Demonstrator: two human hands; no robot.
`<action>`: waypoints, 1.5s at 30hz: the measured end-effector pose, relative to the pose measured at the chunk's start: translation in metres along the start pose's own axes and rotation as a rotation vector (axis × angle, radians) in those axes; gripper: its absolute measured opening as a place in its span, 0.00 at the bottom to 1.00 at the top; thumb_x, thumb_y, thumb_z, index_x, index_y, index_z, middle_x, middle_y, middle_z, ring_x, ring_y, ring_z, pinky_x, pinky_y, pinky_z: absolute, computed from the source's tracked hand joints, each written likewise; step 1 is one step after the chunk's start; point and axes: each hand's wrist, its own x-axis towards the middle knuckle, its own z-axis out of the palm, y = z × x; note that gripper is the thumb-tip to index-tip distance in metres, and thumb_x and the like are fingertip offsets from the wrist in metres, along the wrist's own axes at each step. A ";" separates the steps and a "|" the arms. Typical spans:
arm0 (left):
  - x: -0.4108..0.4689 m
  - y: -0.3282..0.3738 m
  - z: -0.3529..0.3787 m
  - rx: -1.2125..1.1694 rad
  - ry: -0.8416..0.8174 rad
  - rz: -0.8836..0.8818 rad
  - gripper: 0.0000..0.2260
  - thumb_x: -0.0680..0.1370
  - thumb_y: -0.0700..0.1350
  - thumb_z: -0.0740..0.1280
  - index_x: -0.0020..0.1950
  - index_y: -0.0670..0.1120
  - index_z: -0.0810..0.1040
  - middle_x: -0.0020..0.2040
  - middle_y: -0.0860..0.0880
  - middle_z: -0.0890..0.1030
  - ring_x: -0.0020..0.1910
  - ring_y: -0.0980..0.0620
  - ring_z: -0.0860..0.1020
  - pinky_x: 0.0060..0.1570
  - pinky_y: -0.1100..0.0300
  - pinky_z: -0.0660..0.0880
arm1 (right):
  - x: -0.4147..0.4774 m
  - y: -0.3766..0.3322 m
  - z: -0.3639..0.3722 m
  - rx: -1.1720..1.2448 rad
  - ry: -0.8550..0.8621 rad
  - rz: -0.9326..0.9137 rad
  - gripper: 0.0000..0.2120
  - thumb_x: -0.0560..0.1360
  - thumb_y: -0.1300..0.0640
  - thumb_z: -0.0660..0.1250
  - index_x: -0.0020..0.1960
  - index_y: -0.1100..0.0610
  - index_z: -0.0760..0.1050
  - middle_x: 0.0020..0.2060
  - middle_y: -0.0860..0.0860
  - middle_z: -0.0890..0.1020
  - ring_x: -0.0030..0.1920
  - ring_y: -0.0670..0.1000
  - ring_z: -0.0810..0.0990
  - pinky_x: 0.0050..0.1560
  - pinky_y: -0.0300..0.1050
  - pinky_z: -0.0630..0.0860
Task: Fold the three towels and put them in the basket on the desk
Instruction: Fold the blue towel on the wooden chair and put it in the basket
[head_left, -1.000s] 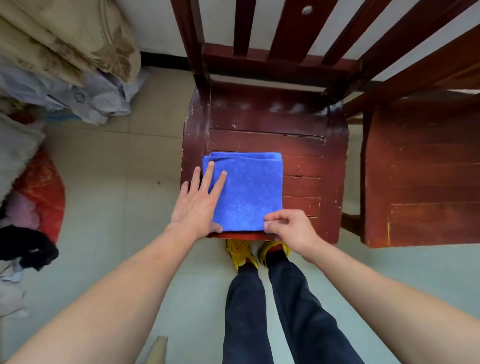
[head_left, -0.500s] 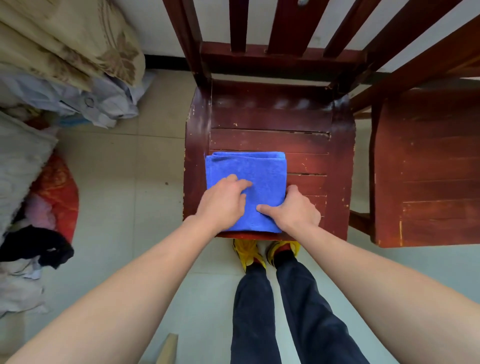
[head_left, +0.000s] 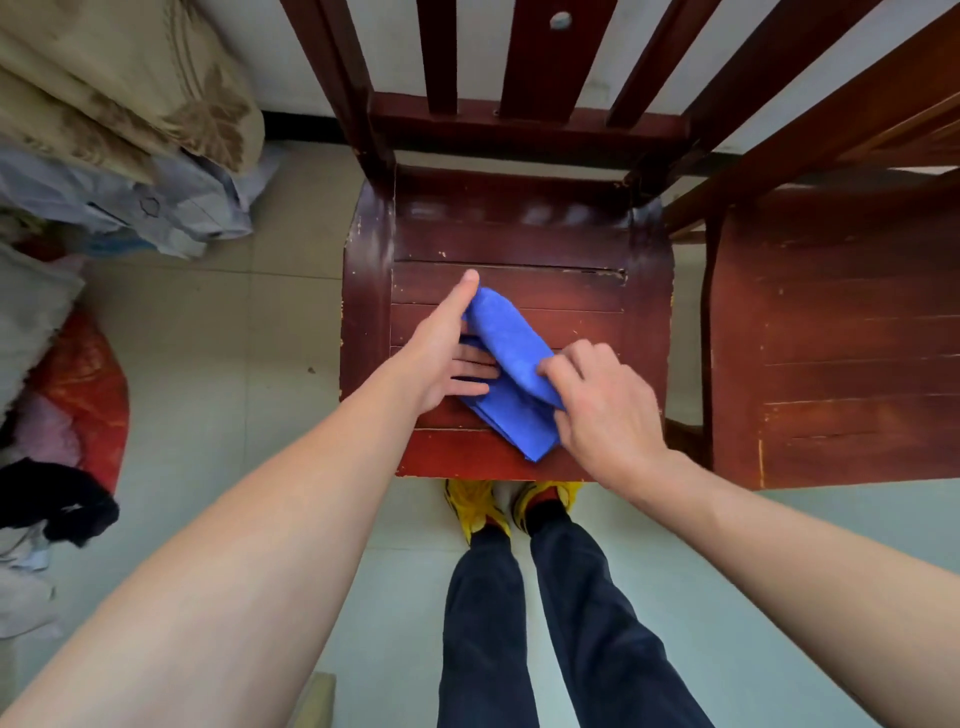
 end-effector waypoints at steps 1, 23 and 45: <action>-0.001 0.001 0.000 0.035 0.036 0.035 0.26 0.72 0.66 0.65 0.60 0.48 0.74 0.52 0.42 0.81 0.49 0.43 0.82 0.48 0.50 0.79 | -0.006 -0.005 0.005 -0.031 -0.018 -0.037 0.18 0.61 0.65 0.71 0.50 0.56 0.76 0.44 0.54 0.76 0.41 0.59 0.73 0.30 0.46 0.62; -0.019 -0.043 -0.016 1.331 0.212 0.776 0.13 0.77 0.46 0.63 0.61 0.48 0.72 0.51 0.48 0.71 0.50 0.46 0.73 0.45 0.51 0.72 | -0.037 -0.021 0.044 0.116 -0.232 -0.004 0.19 0.55 0.70 0.73 0.42 0.55 0.78 0.37 0.51 0.75 0.34 0.55 0.72 0.33 0.44 0.58; -0.015 -0.035 0.008 2.005 0.040 0.551 0.21 0.68 0.49 0.69 0.60 0.48 0.72 0.56 0.47 0.72 0.56 0.45 0.69 0.52 0.53 0.66 | -0.036 0.017 0.027 0.265 -0.453 0.301 0.22 0.71 0.44 0.68 0.61 0.50 0.70 0.53 0.50 0.74 0.55 0.54 0.70 0.46 0.47 0.67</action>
